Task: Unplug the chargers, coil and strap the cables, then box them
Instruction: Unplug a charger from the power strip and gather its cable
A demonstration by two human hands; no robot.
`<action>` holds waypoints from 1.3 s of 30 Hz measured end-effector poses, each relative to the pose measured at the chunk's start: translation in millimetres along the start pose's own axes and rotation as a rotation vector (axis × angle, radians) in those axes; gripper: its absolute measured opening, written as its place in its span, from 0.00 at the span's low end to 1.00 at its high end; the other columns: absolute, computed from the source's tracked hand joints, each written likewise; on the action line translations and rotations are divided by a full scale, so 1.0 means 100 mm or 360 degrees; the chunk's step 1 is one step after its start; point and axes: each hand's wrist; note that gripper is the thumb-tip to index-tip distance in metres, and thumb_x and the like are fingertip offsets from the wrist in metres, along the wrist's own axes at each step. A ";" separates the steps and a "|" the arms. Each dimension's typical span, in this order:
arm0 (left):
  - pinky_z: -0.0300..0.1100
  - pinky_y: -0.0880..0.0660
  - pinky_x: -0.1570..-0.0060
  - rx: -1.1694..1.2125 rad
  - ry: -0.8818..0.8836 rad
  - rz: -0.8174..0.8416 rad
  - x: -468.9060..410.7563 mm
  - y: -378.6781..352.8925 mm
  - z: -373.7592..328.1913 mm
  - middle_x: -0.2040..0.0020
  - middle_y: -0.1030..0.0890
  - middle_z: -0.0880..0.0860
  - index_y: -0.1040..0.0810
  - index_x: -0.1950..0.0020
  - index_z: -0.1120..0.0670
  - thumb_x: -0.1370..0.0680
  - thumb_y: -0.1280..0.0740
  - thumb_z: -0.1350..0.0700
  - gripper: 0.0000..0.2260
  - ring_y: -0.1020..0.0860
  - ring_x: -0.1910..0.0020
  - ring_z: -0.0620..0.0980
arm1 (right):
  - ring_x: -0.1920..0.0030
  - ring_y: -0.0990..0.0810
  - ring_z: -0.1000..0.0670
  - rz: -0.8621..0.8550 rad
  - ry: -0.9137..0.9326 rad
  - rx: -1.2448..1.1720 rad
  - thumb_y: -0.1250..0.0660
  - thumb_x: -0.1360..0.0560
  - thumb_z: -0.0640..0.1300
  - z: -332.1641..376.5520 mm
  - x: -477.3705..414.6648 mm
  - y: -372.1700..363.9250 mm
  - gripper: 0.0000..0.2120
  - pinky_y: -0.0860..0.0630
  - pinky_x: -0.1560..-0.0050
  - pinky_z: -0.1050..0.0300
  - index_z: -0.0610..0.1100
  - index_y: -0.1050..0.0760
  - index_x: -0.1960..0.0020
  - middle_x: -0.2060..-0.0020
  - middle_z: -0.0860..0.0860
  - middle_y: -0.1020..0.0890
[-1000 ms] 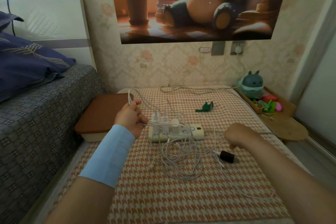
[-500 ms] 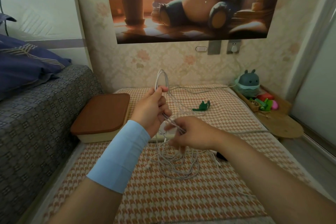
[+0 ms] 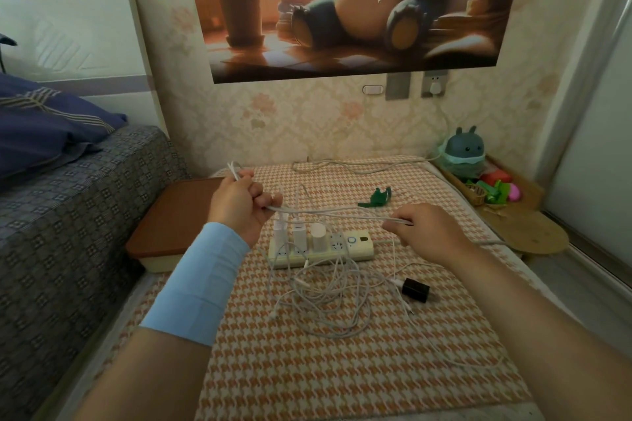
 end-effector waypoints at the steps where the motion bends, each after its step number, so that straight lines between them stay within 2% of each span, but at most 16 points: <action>1: 0.45 0.22 0.67 -0.0012 0.0002 0.0006 -0.02 0.02 0.02 0.71 0.36 0.50 0.32 0.52 0.54 0.16 0.48 0.62 0.09 0.37 0.76 0.46 | 0.67 0.23 0.50 -0.0028 -0.0008 0.0012 0.31 0.21 0.55 -0.01 -0.02 -0.03 0.17 0.29 0.64 0.52 0.48 0.22 0.66 0.70 0.51 0.21; 4: 0.48 0.20 0.63 0.0027 -0.0019 0.0174 -0.02 -0.03 0.01 0.71 0.34 0.50 0.32 0.52 0.54 0.16 0.47 0.61 0.08 0.34 0.75 0.47 | 0.69 0.25 0.50 -0.0139 -0.0070 -0.0197 0.30 0.22 0.54 0.00 -0.07 -0.11 0.16 0.34 0.68 0.56 0.50 0.23 0.66 0.72 0.51 0.23; 8: 0.41 0.26 0.71 -0.0256 0.0060 0.0666 0.06 -0.19 -0.17 0.73 0.40 0.47 0.30 0.49 0.52 0.16 0.47 0.58 0.07 0.40 0.79 0.44 | 0.55 0.19 0.47 -0.0191 -0.0080 -0.0244 0.34 0.19 0.56 0.10 -0.18 -0.24 0.11 0.27 0.61 0.56 0.50 0.18 0.47 0.57 0.53 0.17; 11: 0.41 0.26 0.72 -0.0771 0.0100 0.0900 0.17 -0.34 -0.24 0.73 0.43 0.47 0.28 0.48 0.52 0.15 0.46 0.50 0.10 0.43 0.79 0.44 | 0.33 0.26 0.46 -0.0043 -0.0144 -0.0441 0.38 0.19 0.62 0.19 -0.27 -0.37 0.30 0.28 0.39 0.50 0.51 0.36 0.22 0.30 0.51 0.26; 13: 0.42 0.26 0.72 -0.0875 0.0091 0.0988 0.23 -0.40 -0.27 0.72 0.40 0.48 0.27 0.49 0.53 0.15 0.47 0.50 0.12 0.41 0.79 0.45 | 0.24 0.35 0.46 0.0122 -0.0166 -0.0673 0.36 0.22 0.65 0.26 -0.28 -0.45 0.38 0.33 0.28 0.43 0.54 0.46 0.18 0.21 0.53 0.37; 15: 0.42 0.24 0.70 -0.0865 0.0074 0.1087 0.27 -0.42 -0.29 0.70 0.36 0.49 0.27 0.52 0.55 0.15 0.47 0.53 0.12 0.38 0.76 0.45 | 0.22 0.37 0.47 0.0251 -0.0157 -0.0872 0.30 0.24 0.61 0.31 -0.28 -0.50 0.43 0.34 0.26 0.40 0.56 0.50 0.18 0.20 0.53 0.39; 17: 0.41 0.24 0.68 -0.0813 0.0035 0.1157 0.29 -0.41 -0.31 0.68 0.33 0.50 0.27 0.53 0.56 0.15 0.47 0.56 0.12 0.35 0.74 0.45 | 0.25 0.32 0.48 0.0311 -0.0119 -0.0997 0.26 0.25 0.55 0.37 -0.27 -0.53 0.44 0.31 0.28 0.42 0.54 0.46 0.18 0.22 0.52 0.35; 18: 0.40 0.25 0.68 -0.0759 0.0002 0.1170 0.30 -0.41 -0.33 0.67 0.33 0.50 0.27 0.54 0.56 0.15 0.47 0.56 0.12 0.35 0.73 0.45 | 0.28 0.28 0.49 0.0306 -0.0108 -0.0928 0.25 0.25 0.53 0.41 -0.26 -0.53 0.39 0.28 0.30 0.45 0.52 0.40 0.20 0.24 0.52 0.31; 20: 0.39 0.28 0.68 -0.0604 -0.0086 0.1142 0.31 -0.41 -0.40 0.67 0.34 0.49 0.28 0.55 0.55 0.16 0.47 0.57 0.12 0.35 0.73 0.45 | 0.43 0.18 0.51 0.0216 -0.0065 -0.0552 0.27 0.24 0.52 0.42 -0.28 -0.53 0.19 0.21 0.42 0.48 0.51 0.21 0.34 0.38 0.52 0.18; 21: 0.39 0.29 0.68 -0.0535 -0.0154 0.1075 0.30 -0.39 -0.43 0.67 0.34 0.49 0.27 0.55 0.55 0.15 0.47 0.57 0.13 0.36 0.72 0.45 | 0.51 0.16 0.51 0.0188 -0.0057 -0.0386 0.29 0.23 0.53 0.42 -0.28 -0.52 0.10 0.19 0.47 0.49 0.51 0.17 0.44 0.48 0.53 0.14; 22: 0.38 0.29 0.69 -0.0477 -0.0230 0.0972 0.28 -0.37 -0.47 0.67 0.33 0.49 0.27 0.56 0.55 0.15 0.47 0.56 0.13 0.35 0.72 0.45 | 0.57 0.16 0.52 0.0182 -0.0060 -0.0299 0.30 0.23 0.54 0.39 -0.28 -0.51 0.09 0.19 0.50 0.49 0.51 0.15 0.50 0.56 0.53 0.13; 25: 0.40 0.29 0.66 -0.0402 -0.0456 0.0600 0.18 -0.22 -0.48 0.68 0.32 0.48 0.26 0.56 0.54 0.15 0.47 0.55 0.15 0.35 0.72 0.45 | 0.59 0.16 0.49 0.0270 -0.0189 -0.0284 0.30 0.24 0.59 0.33 -0.26 -0.36 0.18 0.19 0.50 0.46 0.48 0.14 0.64 0.62 0.52 0.14; 30: 0.46 0.26 0.66 -0.0647 -0.0535 0.0016 -0.05 0.08 -0.23 0.68 0.30 0.51 0.26 0.56 0.56 0.15 0.48 0.58 0.15 0.30 0.74 0.48 | 0.67 0.22 0.51 0.0358 -0.0292 -0.0312 0.35 0.21 0.62 0.35 -0.10 -0.11 0.27 0.27 0.60 0.56 0.43 0.14 0.65 0.68 0.51 0.14; 33: 0.54 0.22 0.58 -0.1038 -0.0380 -0.0194 -0.21 0.24 -0.14 0.65 0.24 0.57 0.24 0.55 0.59 0.16 0.47 0.58 0.15 0.24 0.73 0.53 | 0.73 0.24 0.50 0.0147 -0.0251 -0.0326 0.35 0.22 0.63 0.43 -0.09 0.00 0.31 0.32 0.63 0.57 0.41 0.24 0.73 0.78 0.50 0.23; 36: 0.55 0.20 0.52 -0.1642 -0.0203 -0.0312 -0.27 0.33 -0.13 0.57 0.18 0.61 0.20 0.52 0.62 0.17 0.42 0.57 0.14 0.21 0.62 0.58 | 0.73 0.34 0.49 0.0070 -0.0143 -0.0429 0.31 0.23 0.61 0.57 -0.05 0.17 0.26 0.40 0.65 0.54 0.45 0.35 0.68 0.75 0.50 0.34; 39: 0.48 0.26 0.45 -0.2500 -0.0192 -0.0240 -0.12 0.19 -0.16 0.35 0.24 0.62 0.28 0.32 0.61 0.19 0.41 0.53 0.18 0.23 0.41 0.61 | 0.74 0.38 0.51 0.0125 -0.0005 -0.0324 0.32 0.21 0.52 0.69 0.00 0.33 0.24 0.42 0.66 0.53 0.48 0.38 0.71 0.76 0.53 0.37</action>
Point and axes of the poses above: each hand's wrist, its own x-axis away from the middle knuckle, its own y-axis out of the back of the hand, z = x × y
